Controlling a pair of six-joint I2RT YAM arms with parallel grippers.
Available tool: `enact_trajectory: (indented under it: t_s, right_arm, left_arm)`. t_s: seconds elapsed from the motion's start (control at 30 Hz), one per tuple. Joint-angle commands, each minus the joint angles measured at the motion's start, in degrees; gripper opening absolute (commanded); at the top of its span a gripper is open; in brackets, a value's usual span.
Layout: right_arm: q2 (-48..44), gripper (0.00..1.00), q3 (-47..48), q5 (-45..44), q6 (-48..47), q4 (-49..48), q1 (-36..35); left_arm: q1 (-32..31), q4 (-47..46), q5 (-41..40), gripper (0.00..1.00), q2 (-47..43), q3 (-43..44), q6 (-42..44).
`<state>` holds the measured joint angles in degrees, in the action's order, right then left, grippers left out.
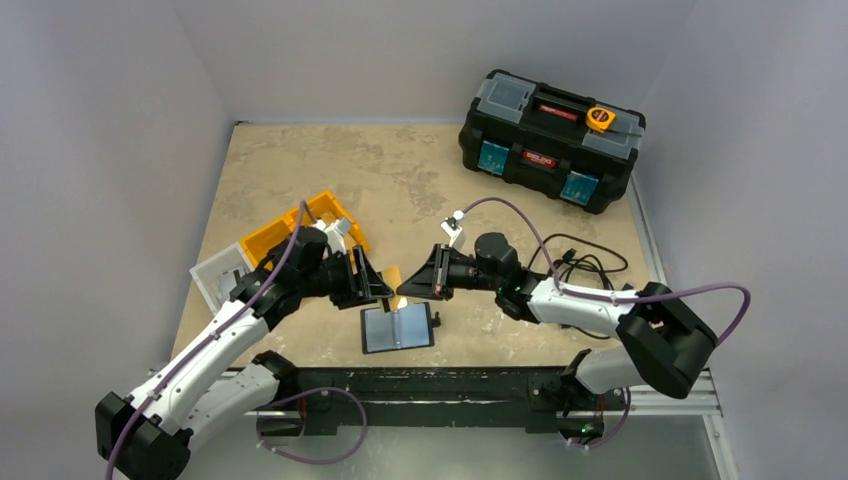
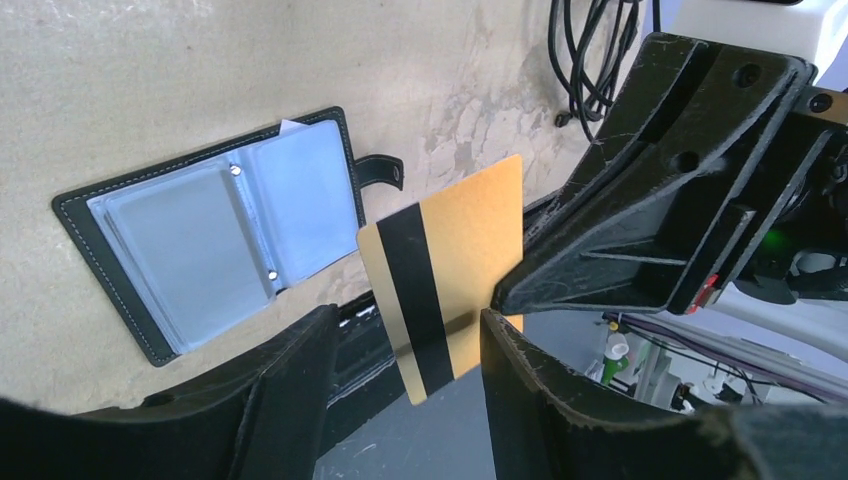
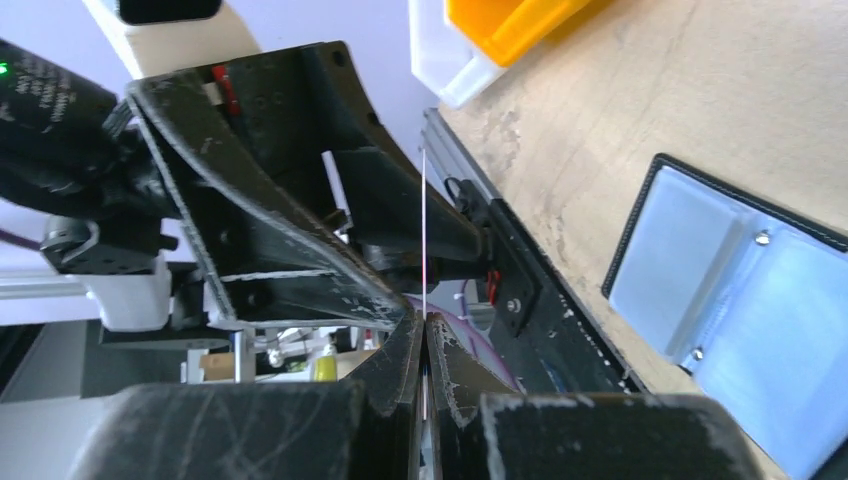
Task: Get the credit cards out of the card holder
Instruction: Place the credit card in the storage box.
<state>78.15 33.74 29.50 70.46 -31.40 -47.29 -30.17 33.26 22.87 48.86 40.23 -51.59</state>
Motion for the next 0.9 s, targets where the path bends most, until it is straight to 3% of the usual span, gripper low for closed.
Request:
enact_trajectory:
  t_s: [0.0,0.13,0.27,0.33,0.4,0.53,0.6,0.73,0.87]
  right_arm:
    - [1.1,0.0,0.7,4.1,4.2,-9.1,0.1]
    - [1.6,0.0,0.7,3.6,3.9,-8.5,0.1]
    - [1.3,0.0,1.9,1.9,1.4,-3.9,0.1]
    - [1.0,0.01,2.3,1.4,0.4,-2.3,0.1]
    - [0.4,0.15,3.0,0.2,-1.1,0.6,0.1]
    - [-1.7,0.56,5.1,-3.8,-5.6,9.5,0.1]
    - [-3.7,0.7,5.8,-6.9,-7.5,14.8,0.1]
    - [-8.6,0.86,6.7,-13.5,-10.8,23.3,0.1]
    - [-13.6,0.89,7.1,-19.1,-13.4,28.9,0.1]
  left_arm:
    - [0.8,-4.8,4.0,0.5,-0.6,-1.2,-2.2]
    - [1.1,-5.6,4.3,0.34,-0.7,-1.0,-2.8]
    - [1.2,-6.5,4.9,0.04,-0.2,-1.0,-3.3]
    - [1.2,-6.7,5.0,0.0,0.2,-0.9,-3.4]
    - [1.2,-6.5,4.6,0.0,0.3,-0.8,-3.4]
    - [1.3,-3.8,1.1,0.0,-0.2,0.5,-3.2]
    - [1.6,-0.8,-2.0,0.0,-0.2,2.2,-2.7]
    - [4.5,6.7,-7.6,0.0,2.2,8.4,1.4]
    - [11.4,11.2,-10.5,0.0,7.2,13.9,6.3]
